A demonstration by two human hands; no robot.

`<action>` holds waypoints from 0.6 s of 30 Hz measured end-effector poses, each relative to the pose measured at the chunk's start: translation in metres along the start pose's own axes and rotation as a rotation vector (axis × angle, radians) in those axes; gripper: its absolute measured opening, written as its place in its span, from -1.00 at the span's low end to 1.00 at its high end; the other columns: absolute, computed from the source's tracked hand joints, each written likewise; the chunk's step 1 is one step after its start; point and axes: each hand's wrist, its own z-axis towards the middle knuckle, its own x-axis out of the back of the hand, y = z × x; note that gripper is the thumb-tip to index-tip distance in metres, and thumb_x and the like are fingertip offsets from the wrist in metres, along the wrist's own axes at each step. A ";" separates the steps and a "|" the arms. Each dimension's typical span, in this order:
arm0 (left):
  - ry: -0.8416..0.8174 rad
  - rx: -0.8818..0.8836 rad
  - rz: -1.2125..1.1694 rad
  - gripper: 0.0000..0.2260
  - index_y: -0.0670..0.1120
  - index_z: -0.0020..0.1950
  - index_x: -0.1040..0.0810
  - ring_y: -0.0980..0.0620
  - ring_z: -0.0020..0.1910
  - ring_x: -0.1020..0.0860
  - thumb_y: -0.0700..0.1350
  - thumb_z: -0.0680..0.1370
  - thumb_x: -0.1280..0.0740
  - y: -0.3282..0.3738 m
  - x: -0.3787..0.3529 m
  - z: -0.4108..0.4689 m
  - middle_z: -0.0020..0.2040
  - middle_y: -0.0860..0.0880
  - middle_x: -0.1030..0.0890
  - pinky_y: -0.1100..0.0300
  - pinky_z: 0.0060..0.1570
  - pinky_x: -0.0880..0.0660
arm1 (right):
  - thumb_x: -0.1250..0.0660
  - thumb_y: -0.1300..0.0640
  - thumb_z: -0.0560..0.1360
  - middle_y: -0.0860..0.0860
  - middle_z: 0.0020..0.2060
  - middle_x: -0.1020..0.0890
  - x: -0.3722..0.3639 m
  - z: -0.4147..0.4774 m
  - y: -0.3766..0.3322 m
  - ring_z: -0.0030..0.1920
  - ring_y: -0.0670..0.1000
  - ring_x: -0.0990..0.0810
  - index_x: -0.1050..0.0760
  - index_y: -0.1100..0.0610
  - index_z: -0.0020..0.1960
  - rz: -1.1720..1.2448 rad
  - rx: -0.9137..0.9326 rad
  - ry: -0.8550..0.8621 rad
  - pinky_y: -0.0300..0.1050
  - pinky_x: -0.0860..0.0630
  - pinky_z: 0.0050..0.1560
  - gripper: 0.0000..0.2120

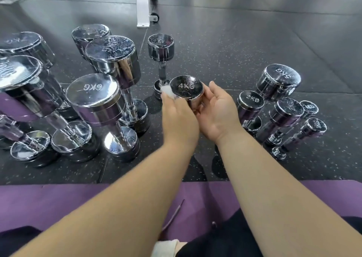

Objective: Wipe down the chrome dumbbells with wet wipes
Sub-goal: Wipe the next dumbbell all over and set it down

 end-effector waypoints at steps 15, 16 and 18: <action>0.128 -0.129 -0.169 -0.86 0.02 -0.21 -0.61 0.20 -0.34 -0.56 -0.20 0.47 -0.47 0.011 0.044 0.023 -0.37 0.15 -0.62 0.18 -0.22 -0.55 | -0.32 0.35 0.52 0.03 0.18 -0.65 -0.018 -0.003 -0.009 0.08 -0.07 -0.63 -0.67 0.12 0.09 -0.631 0.348 0.004 -0.30 -0.55 -0.02 -0.75; 0.074 -0.158 -0.189 -0.87 0.00 -0.18 -0.62 0.17 -0.31 -0.59 -0.22 0.48 -0.47 0.014 0.045 0.021 -0.33 0.12 -0.65 0.19 -0.21 -0.58 | -0.34 0.30 0.52 0.01 0.17 -0.66 -0.018 -0.001 -0.007 0.22 -0.03 -0.59 -0.68 0.06 0.08 -0.720 0.383 -0.017 -0.20 -0.51 0.17 -0.77; -0.043 -0.205 -0.204 -0.87 -0.05 -0.12 -0.64 0.14 -0.28 -0.61 -0.27 0.51 -0.42 0.018 0.044 0.015 -0.26 0.05 -0.68 0.24 -0.24 -0.56 | -0.33 0.24 0.53 -0.10 0.18 -0.65 -0.017 0.003 -0.007 0.45 -0.02 -0.35 -0.66 -0.03 0.09 -0.929 0.462 -0.030 -0.09 -0.24 0.46 -0.75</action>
